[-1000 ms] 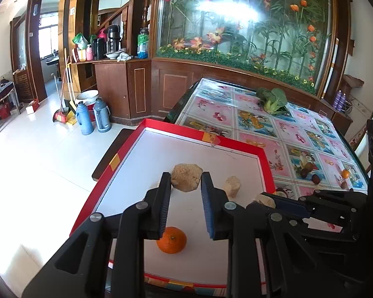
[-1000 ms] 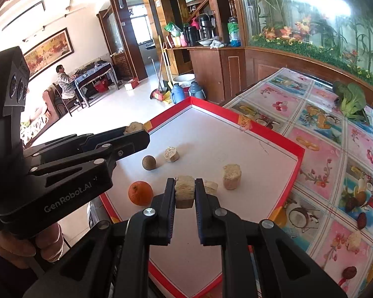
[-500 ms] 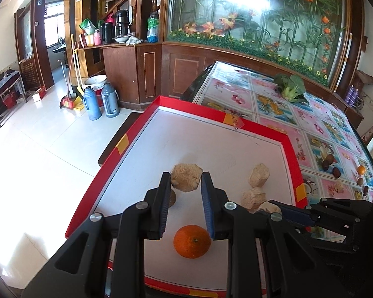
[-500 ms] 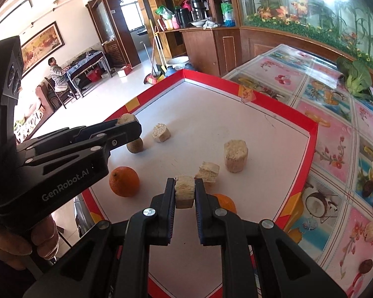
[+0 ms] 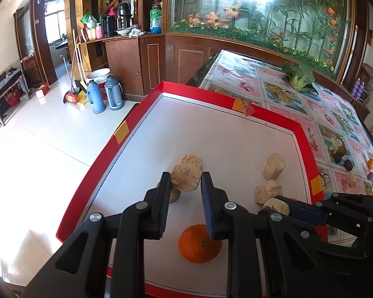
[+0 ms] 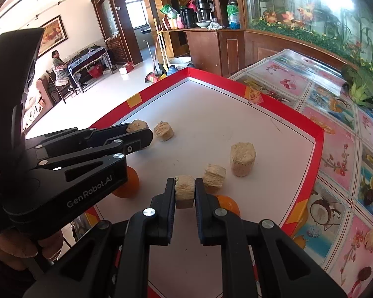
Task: Organize fruits
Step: 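Carry the bread cube and round cracker over the red-rimmed tray with both tools, then lower both pieces onto the tray and open both tools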
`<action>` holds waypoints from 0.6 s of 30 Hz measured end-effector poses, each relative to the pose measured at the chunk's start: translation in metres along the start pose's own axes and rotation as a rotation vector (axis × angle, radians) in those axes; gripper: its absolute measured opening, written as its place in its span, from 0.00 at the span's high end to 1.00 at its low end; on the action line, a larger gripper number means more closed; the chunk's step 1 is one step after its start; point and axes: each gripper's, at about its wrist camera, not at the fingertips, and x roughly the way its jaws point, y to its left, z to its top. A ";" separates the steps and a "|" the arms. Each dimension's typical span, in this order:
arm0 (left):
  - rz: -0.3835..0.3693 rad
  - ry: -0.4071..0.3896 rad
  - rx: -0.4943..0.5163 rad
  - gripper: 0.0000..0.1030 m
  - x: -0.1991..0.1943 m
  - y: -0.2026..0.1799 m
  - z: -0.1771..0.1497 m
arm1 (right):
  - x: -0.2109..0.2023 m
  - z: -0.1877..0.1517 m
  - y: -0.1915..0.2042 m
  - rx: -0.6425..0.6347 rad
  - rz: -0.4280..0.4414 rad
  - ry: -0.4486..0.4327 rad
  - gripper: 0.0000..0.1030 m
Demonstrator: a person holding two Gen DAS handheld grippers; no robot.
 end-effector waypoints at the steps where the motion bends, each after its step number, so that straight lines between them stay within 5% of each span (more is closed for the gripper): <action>1: -0.001 0.001 0.001 0.74 0.000 0.000 0.000 | 0.000 0.000 0.001 -0.007 -0.005 -0.002 0.88; 8: 0.053 -0.005 0.049 0.72 0.002 -0.009 -0.001 | 0.002 -0.001 0.008 -0.061 -0.052 -0.017 0.87; 12: 0.077 -0.005 0.059 0.34 0.003 -0.012 -0.002 | 0.004 -0.002 0.013 -0.102 -0.079 -0.016 0.87; 14: 0.091 -0.013 0.069 0.32 0.002 -0.013 -0.003 | 0.004 -0.001 0.014 -0.110 -0.088 -0.015 0.86; 18: 0.096 -0.014 0.073 0.32 0.001 -0.014 0.000 | 0.000 0.001 0.012 -0.112 -0.101 -0.020 0.58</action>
